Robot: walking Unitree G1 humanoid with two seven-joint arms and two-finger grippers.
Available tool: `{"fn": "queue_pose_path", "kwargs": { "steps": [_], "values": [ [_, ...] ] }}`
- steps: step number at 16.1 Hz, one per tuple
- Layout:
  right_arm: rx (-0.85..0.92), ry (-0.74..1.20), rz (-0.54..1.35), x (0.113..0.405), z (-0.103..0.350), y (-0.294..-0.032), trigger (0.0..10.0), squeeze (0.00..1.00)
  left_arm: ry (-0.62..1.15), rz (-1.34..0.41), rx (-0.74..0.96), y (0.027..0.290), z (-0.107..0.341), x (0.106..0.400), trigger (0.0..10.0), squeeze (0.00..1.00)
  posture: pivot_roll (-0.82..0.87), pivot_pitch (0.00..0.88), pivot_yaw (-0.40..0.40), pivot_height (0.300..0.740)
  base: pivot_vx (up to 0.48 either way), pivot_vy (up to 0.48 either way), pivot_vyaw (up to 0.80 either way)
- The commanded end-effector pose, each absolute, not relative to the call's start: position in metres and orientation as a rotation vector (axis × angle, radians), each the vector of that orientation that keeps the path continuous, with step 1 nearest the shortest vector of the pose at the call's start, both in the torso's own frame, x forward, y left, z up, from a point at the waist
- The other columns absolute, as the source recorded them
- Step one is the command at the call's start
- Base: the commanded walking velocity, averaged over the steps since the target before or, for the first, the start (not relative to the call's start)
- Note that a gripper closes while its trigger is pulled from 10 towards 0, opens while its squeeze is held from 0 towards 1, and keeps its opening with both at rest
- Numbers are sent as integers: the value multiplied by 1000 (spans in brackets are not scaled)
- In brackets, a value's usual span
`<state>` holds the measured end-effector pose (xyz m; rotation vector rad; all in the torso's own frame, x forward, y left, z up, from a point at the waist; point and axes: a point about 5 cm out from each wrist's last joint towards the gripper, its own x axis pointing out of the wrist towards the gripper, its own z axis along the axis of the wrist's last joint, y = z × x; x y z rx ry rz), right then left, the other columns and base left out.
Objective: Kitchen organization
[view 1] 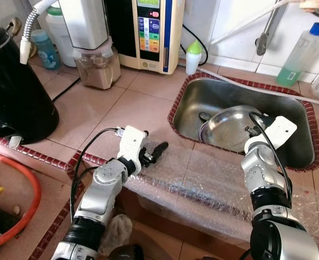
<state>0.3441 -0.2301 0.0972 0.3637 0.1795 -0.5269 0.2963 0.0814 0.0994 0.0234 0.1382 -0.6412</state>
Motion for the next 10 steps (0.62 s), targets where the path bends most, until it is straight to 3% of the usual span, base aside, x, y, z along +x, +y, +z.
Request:
{"fn": "queue_pose_path", "kwargs": {
  "steps": [1,10],
  "values": [
    [343,226,-493,339,83,-226,10000,1000,111,-662,48,79,105,293,10000,1000,-45,5,45,740,0,0,0],
    [8,92,-282,309,73,-219,10000,1000,-35,-440,85,92,124,280,10000,1000,-22,0,41,740,0,0,0]
  ]
}}
